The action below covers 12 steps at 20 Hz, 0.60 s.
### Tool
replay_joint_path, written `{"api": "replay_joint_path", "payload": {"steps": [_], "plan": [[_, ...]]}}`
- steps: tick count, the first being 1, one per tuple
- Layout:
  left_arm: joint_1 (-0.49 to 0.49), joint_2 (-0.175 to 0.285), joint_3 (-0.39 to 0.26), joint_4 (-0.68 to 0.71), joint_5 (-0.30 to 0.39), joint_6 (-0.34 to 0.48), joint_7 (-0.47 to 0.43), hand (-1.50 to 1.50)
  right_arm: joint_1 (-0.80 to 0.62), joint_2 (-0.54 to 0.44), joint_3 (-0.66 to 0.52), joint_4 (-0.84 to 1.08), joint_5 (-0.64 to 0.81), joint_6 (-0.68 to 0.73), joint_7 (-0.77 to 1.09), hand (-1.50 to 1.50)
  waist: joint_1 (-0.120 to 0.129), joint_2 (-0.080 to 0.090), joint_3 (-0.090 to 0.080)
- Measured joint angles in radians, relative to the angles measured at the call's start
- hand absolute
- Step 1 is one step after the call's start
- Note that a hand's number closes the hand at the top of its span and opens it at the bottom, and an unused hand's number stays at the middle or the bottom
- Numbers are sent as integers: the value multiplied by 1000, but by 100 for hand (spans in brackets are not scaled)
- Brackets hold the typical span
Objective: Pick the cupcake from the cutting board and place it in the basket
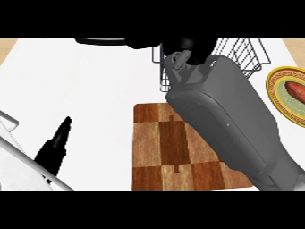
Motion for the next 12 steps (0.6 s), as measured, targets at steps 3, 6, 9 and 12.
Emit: {"api": "replay_joint_path", "payload": {"steps": [3, 6, 9, 12], "plan": [[-1, 0, 1, -2, -3, -4, 3, 0, -19, -18, -36, 47, -4, 16, -18, 150, 1, 2, 0], [-4, -1, 1, -6, -8, -5, 11, 0, -24, -34, -65, 105, -15, 21, -50, 150, 5, 6, -1], [-8, -1, -4, -5, -15, -1, 12, 0, -24, -47, -100, 162, -36, 14, -91, 150, 8, 9, 0], [-12, -1, -7, -3, -17, -3, 10, 0, -5, -52, -139, 211, -62, -17, -143, 150, 12, 12, 2]]}}
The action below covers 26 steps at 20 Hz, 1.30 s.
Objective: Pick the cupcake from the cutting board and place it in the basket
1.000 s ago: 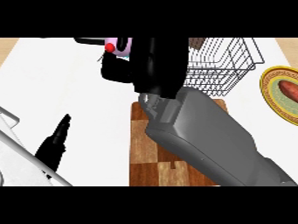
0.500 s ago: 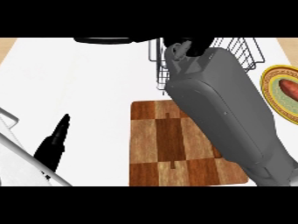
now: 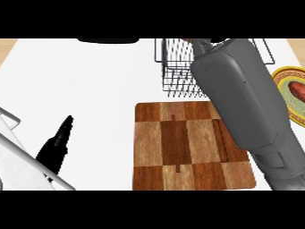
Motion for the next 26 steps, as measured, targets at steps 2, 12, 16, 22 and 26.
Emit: {"api": "replay_joint_path", "payload": {"steps": [2, 12, 16, 22, 26], "plan": [[-1, 0, -2, 0, 0, 2, 0, 0, 16, 2, -28, 24, -21, -28, -34, 150, 1, 1, 0], [-2, -1, -1, -5, -6, 7, 9, 0, 122, 14, -146, 112, -151, -151, -253, 150, 2, 3, 0], [0, -2, 5, -6, -3, -1, 8, 0, 150, -18, -157, 181, -121, -182, -283, 150, 1, 2, -1], [3, -3, 10, -8, -3, -5, 9, 0, 165, -83, -133, 283, -66, -141, -321, -150, -2, 1, -2], [5, -5, 17, -6, 0, -17, 10, 0, 162, -110, -127, 303, -55, -124, -359, -150, -4, -1, -1]]}}
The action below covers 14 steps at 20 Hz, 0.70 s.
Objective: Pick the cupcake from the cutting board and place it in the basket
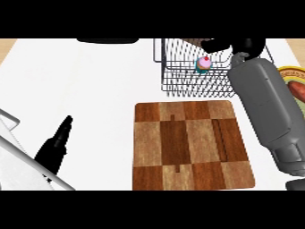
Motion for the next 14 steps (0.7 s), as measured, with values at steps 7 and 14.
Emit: {"api": "replay_joint_path", "payload": {"steps": [7, 14], "plan": [[10, 0, 3, 0, -4, 4, -8, 0, 31, -30, -44, -54, -45, -19, -57, -150, -10, -4, 2], [24, -6, 19, -4, -3, 8, -4, 0, 78, -91, -125, -156, -109, -23, -36, -150, -26, -10, 4]]}}
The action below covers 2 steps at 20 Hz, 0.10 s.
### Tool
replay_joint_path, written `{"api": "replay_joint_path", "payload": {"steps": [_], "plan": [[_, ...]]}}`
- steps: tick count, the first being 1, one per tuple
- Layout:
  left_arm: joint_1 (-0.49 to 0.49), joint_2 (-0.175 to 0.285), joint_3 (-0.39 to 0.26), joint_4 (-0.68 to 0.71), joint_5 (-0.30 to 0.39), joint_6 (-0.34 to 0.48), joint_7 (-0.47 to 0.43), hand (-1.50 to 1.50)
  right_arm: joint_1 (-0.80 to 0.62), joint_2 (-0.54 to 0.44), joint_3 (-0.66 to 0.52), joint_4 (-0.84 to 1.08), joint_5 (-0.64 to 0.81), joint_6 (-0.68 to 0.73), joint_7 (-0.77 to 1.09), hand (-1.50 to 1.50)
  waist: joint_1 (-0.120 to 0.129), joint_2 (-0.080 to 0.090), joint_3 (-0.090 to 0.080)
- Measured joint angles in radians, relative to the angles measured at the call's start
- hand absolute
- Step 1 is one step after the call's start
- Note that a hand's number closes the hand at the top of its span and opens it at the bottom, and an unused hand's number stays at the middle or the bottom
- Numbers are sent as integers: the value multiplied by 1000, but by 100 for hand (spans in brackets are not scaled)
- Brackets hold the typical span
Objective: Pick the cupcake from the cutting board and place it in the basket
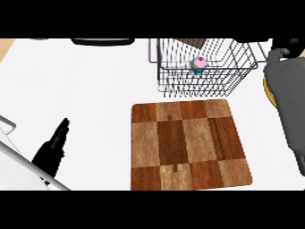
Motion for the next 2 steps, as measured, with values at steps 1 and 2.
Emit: {"api": "replay_joint_path", "payload": {"steps": [1, 2], "plan": [[2, 0, 2, -2, -1, -1, 1, 0, 18, -11, -9, -17, -4, 2, 7, -150, -2, 0, 0], [5, 0, 3, -4, -3, 1, 2, 0, 39, -23, -17, -36, -12, 9, 10, -150, -4, -1, -1]]}}
